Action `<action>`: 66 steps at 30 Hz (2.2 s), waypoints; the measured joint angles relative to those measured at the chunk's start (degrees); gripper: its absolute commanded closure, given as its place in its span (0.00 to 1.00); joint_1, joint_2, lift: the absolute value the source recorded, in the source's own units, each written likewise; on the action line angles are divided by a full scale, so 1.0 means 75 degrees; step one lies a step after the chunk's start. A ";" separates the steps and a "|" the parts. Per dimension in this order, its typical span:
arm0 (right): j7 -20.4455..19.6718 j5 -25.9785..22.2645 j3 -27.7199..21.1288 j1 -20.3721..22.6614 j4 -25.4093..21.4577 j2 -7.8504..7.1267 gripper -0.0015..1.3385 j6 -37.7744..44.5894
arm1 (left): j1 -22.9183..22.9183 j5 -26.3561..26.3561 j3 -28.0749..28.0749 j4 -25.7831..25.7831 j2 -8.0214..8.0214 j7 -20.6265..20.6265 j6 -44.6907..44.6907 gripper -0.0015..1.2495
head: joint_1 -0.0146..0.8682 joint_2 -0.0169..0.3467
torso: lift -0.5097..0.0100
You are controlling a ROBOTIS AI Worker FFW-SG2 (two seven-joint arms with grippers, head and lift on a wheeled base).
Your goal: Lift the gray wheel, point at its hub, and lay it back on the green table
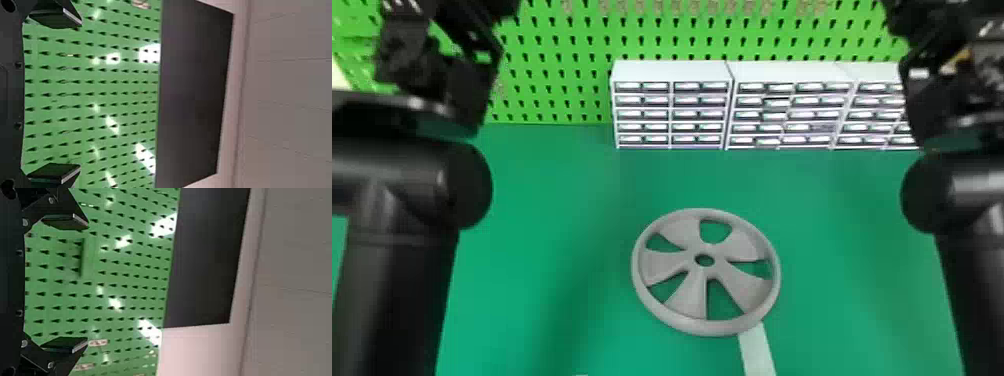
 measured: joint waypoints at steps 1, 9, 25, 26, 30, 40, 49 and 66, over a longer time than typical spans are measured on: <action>0.0000 0.0013 0.0025 -0.0092 0.0005 -0.0006 0.19 -0.0049 | -0.0105 0.0002 0.0004 0.0001 0.0017 0.0002 -0.0054 0.01 | 0.80 0.18 | 0.80; 0.0000 0.0120 0.0228 -0.0804 0.0061 -0.0129 0.19 -0.0466 | -0.0928 -0.0155 -0.0066 0.0004 0.0032 0.0045 -0.0442 0.01 | 0.80 0.18 | 0.80; -0.0012 0.0416 0.0567 -0.2424 0.0088 -0.0372 0.19 -0.1091 | -0.2316 -0.0116 -0.0287 -0.0003 0.0103 0.0051 -0.1073 0.01 | 0.80 0.18 | 0.80; -0.0013 0.0430 0.0583 -0.2509 0.0088 -0.0382 0.19 -0.1126 | -0.2382 -0.0114 -0.0302 -0.0015 0.0105 0.0051 -0.1114 0.01 | 0.80 0.18 | 0.80; -0.0044 0.0483 0.0644 -0.2842 0.0088 -0.0401 0.19 -0.1287 | -0.2632 -0.0118 -0.0334 -0.0134 0.0113 0.0051 -0.1263 0.01 | 0.80 0.18 | 0.80; -0.0217 0.0653 0.0520 -0.3360 -0.0181 -0.0467 0.19 -0.1581 | -0.2960 -0.0272 -0.0226 -0.0624 0.0220 0.0100 -0.1364 0.01 | 0.80 0.18 | 0.80; -0.0289 0.0713 0.0330 -0.3333 -0.0444 -0.0532 0.20 -0.1605 | -0.3033 -0.0429 -0.0198 -0.0801 0.0248 0.0251 -0.1374 0.01 | 0.80 0.18 | 0.80; -0.0399 0.0621 0.0374 -0.3294 -0.0763 -0.0658 0.20 -0.1614 | -0.3227 -0.0570 -0.0118 -0.1176 0.0295 0.0301 -0.1540 0.01 | 0.80 0.18 | 0.80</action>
